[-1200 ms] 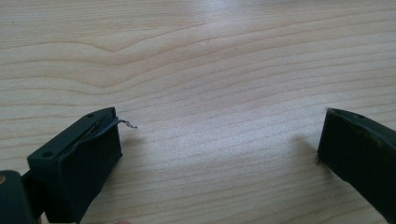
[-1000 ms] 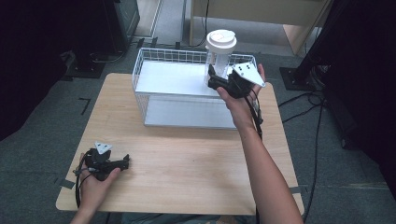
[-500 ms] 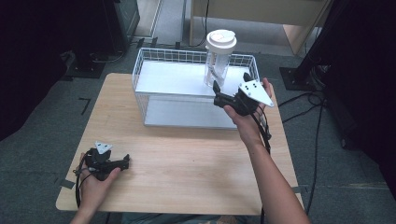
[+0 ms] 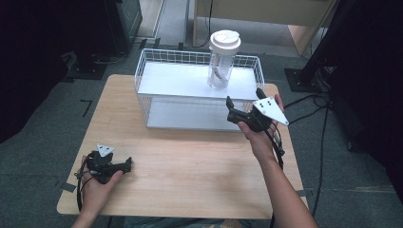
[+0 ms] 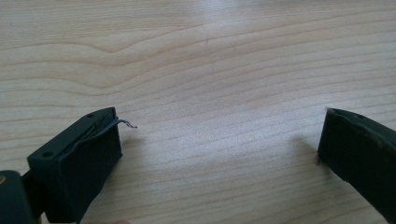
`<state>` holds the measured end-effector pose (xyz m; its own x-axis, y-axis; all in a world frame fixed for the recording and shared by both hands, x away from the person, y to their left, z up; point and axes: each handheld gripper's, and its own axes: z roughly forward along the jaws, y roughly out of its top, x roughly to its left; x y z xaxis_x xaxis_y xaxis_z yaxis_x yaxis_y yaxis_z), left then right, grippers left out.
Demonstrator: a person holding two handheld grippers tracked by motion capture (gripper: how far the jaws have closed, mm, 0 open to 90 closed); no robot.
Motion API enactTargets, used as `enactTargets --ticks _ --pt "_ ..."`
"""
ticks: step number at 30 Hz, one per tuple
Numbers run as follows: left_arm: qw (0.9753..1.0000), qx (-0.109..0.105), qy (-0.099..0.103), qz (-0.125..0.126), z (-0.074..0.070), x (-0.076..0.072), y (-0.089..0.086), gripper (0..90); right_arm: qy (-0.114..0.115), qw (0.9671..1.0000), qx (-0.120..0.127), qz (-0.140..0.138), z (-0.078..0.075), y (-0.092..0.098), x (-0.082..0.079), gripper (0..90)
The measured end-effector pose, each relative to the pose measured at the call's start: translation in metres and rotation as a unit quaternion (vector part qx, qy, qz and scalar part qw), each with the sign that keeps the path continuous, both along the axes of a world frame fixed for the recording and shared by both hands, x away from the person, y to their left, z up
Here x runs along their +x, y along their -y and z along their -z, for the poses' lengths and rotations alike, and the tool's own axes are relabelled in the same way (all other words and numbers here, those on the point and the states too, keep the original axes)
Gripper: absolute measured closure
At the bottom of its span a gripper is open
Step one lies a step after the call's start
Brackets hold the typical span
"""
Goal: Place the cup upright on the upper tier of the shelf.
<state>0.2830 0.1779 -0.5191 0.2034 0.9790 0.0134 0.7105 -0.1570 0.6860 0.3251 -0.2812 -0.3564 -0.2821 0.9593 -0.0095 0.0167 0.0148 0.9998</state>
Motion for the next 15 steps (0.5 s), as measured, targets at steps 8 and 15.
enactTargets --ticks 8,15 --pt "1.0000 0.000 -0.001 0.000 0.000 0.000 0.000 0.0 -0.005 0.9999 0.002 0.010 0.012 0.019 -0.012 0.0" --pt "1.0000 -0.001 0.000 -0.001 0.000 0.000 0.000 0.0 -0.013 0.9996 -0.001 0.024 0.024 0.039 -0.024 0.0"
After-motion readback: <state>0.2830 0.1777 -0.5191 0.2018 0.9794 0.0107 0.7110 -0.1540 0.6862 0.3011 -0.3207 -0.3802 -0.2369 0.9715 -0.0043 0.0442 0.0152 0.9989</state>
